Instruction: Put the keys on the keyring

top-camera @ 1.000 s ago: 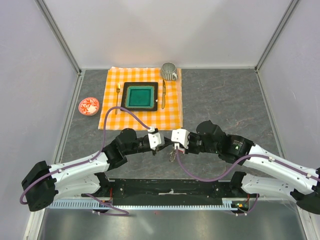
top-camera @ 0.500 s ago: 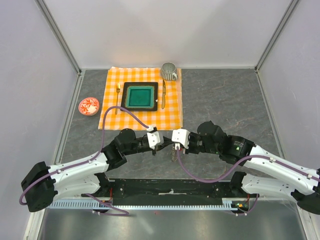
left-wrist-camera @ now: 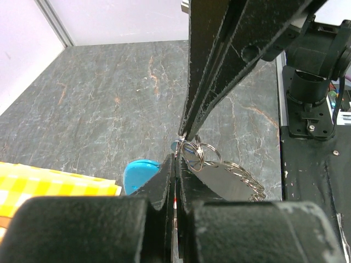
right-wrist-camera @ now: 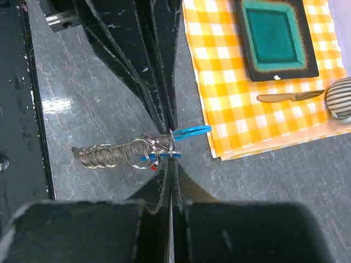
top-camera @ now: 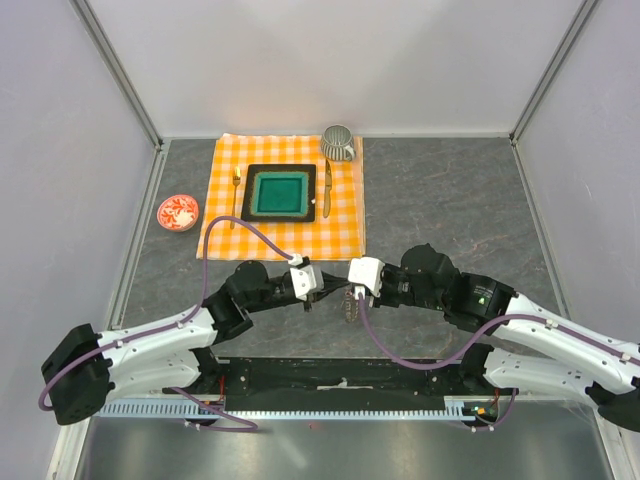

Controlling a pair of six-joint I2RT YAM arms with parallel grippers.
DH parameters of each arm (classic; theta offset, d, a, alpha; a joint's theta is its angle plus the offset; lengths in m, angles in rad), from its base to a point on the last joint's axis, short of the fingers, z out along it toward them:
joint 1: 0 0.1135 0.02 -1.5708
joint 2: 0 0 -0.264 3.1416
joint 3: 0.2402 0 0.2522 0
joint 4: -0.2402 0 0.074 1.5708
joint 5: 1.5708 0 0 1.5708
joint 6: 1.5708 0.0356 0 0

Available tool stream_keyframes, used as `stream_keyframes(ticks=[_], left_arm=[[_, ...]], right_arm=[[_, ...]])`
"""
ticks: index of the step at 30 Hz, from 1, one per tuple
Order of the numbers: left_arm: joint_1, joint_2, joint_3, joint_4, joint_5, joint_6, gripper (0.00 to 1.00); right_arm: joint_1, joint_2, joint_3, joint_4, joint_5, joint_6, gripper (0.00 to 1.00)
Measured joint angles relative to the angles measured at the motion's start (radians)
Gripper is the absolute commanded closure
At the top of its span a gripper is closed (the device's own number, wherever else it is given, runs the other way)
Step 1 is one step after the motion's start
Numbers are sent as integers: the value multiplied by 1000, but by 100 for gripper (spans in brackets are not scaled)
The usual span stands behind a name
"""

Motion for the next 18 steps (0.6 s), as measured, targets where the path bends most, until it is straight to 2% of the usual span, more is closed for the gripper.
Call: stream_keyframes(ticks=[10, 18], left_arm=[[0, 41, -71, 148, -2, 13, 98], [0, 39, -93, 176, -34, 11, 98]], right_arm=[[0, 5, -10, 7, -1, 4, 100], [0, 26, -18, 19, -7, 5, 100]])
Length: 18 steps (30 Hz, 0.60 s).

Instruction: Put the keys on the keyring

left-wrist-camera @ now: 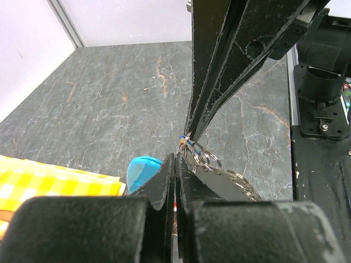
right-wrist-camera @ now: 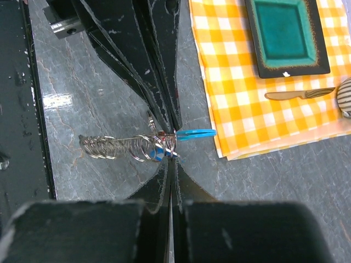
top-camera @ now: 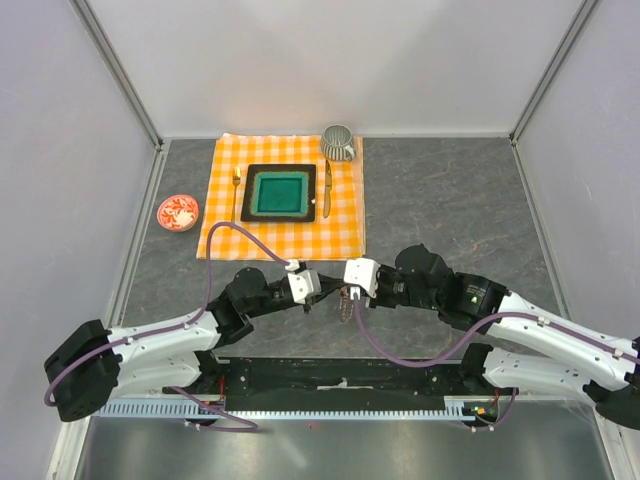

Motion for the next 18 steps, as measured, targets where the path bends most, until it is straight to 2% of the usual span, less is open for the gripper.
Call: stream_keyframes(ticks=[18], left_arm=[[0, -33, -60, 132, -63, -146, 98]], right_arm=[[0, 21, -15, 45, 0, 0, 98]])
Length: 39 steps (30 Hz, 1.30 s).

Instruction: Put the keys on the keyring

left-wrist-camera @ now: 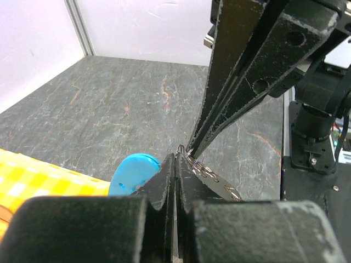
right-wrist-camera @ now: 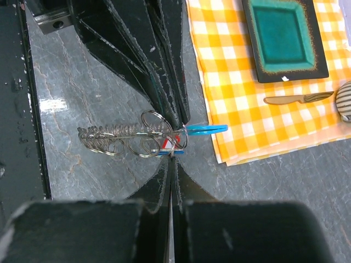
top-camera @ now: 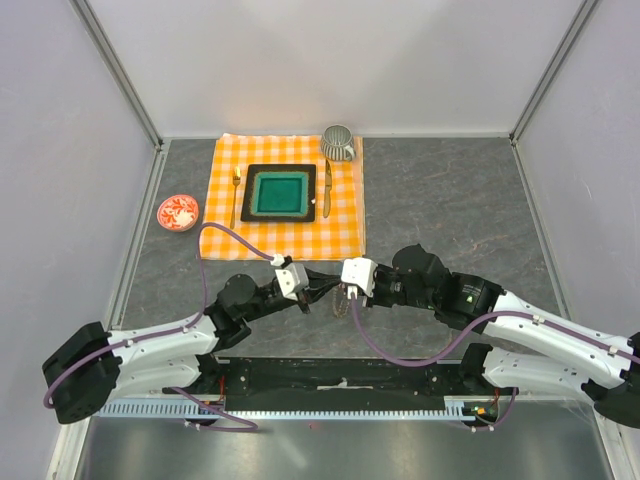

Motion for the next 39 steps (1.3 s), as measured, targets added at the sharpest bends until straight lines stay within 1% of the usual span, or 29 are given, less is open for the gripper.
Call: stream_keyframes(ticks=[8, 13, 14, 15, 17, 18, 19, 21, 26, 29, 32, 37, 39], left_arm=[[0, 45, -22, 122, -22, -84, 98], [0, 66, -49, 195, -23, -123, 98], [0, 70, -53, 208, -23, -128, 98], [0, 73, -56, 218, -23, -133, 98], [0, 76, -59, 238, -23, -137, 98], [0, 76, -59, 253, -24, -138, 98], [0, 76, -59, 271, -23, -138, 98], [0, 74, -60, 290, -23, -138, 98], [0, 71, -72, 303, -10, -137, 98], [0, 65, -82, 303, 2, -135, 98], [0, 55, -87, 304, 24, -129, 98], [0, 47, -90, 310, 60, -116, 98], [0, 47, -90, 309, 71, -113, 98]], right_arm=[[2, 0, -15, 31, 4, 13, 97], [5, 1, -41, 67, 3, 51, 94], [6, 1, -48, 79, 4, 63, 91], [6, 1, -55, 87, 3, 76, 85], [6, -3, -69, 95, 8, 104, 77], [6, -8, -77, 94, 12, 117, 71], [6, -16, -84, 93, 19, 129, 69], [5, -51, -97, 87, 39, 150, 67], [-34, -156, -96, 95, 64, 179, 68], [-82, -172, -84, 101, 20, 188, 68], [-141, -171, -79, 112, -56, 195, 70], [-238, -130, -72, 124, -238, 203, 70], [-249, -108, -70, 130, -298, 204, 70]])
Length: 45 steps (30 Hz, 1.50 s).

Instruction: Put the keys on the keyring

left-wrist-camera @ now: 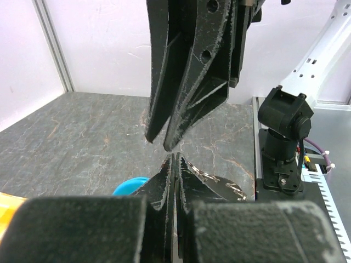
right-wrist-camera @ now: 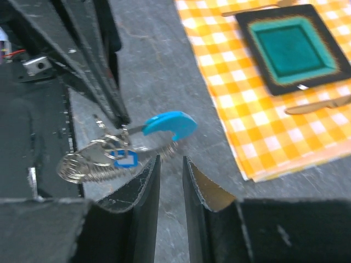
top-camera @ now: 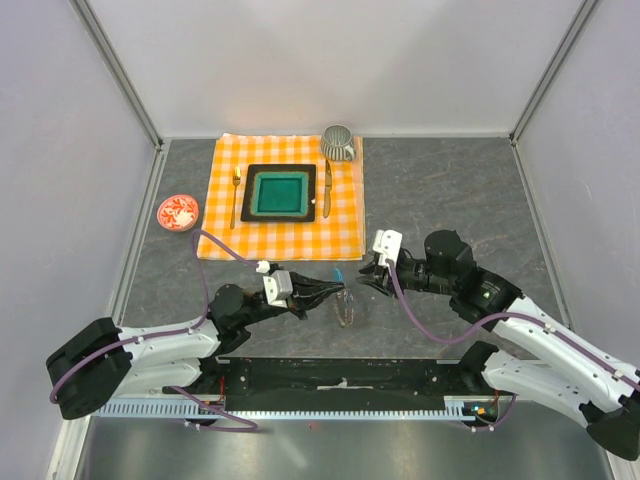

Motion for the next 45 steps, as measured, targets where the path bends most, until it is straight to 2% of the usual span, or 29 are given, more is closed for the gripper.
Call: stream_keyframes(ticks=[7, 12, 45], left_arm=[[0, 0, 0, 0, 21, 6, 98], [0, 0, 0, 0, 27, 6, 98], [0, -19, 0, -9, 30, 19, 98]], right_arm=[[-1, 45, 11, 9, -161, -1, 70], [-4, 47, 12, 9, -200, -1, 71], [-7, 70, 12, -15, -253, -2, 72]])
